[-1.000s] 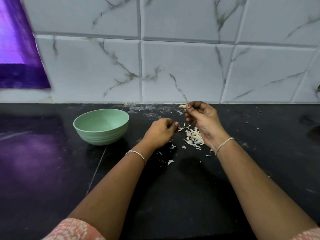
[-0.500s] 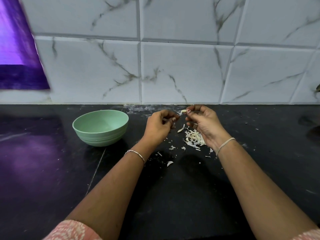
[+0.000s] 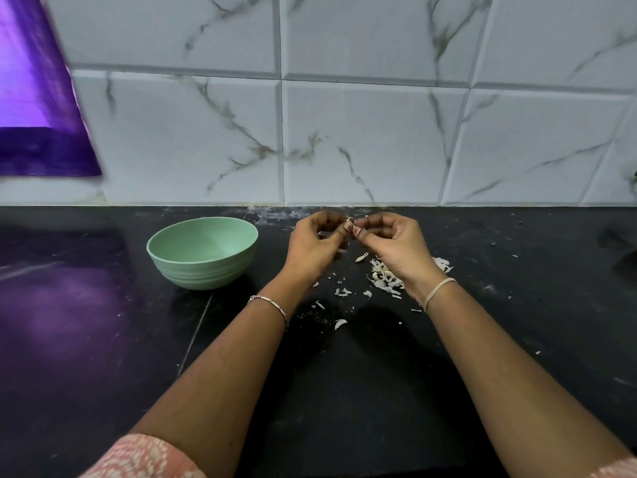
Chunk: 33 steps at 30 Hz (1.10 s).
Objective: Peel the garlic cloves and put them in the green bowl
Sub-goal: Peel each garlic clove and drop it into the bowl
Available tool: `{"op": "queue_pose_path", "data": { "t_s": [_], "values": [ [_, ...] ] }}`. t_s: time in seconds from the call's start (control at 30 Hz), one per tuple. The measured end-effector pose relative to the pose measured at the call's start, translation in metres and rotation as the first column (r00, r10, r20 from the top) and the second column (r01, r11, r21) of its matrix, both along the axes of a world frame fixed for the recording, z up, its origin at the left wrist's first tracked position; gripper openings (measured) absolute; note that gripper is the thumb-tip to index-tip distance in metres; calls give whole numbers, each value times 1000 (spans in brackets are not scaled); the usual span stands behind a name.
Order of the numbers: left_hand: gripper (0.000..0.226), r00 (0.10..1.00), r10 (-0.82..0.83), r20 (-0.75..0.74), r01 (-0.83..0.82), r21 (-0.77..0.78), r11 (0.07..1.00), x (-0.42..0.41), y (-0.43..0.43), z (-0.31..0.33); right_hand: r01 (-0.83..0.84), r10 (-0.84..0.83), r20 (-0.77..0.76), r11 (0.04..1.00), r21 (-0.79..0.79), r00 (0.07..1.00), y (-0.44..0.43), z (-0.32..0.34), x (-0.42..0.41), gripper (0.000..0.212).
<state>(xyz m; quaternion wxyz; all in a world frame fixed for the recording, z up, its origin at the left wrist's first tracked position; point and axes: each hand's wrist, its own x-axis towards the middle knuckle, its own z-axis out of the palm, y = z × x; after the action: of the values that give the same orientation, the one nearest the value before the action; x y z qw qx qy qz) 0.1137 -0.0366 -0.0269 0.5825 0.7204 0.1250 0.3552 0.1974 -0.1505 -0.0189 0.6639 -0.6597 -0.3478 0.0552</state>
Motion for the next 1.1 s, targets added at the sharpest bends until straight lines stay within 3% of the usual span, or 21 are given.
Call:
{"op": "queue_pose_path", "data": {
  "t_s": [0.27,0.47,0.67,0.83,1.1],
  "values": [
    [10,996,-84,-10,83,-97,992,-2,-2,1,128,-110,203,989,-77,973,-1,-1,3,7],
    [19,991,-133,-22,132,-8,991,-3,-4,1,186,-165,228,980,-74,960,-1,-1,2,11],
    [18,992,-123,-17,122,-46,991,-3,-4,1,205,-185,230,976,-69,956,0,-1,2,13],
    [21,997,-60,-58,65,88,994,0,-3,-2,158,-153,101,987,-40,983,1,-1,4,5],
    [28,996,32,-83,-5,305,952,2,-5,-4,77,-75,-62,997,22,995,-5,5,-3,12]
  ]
}}
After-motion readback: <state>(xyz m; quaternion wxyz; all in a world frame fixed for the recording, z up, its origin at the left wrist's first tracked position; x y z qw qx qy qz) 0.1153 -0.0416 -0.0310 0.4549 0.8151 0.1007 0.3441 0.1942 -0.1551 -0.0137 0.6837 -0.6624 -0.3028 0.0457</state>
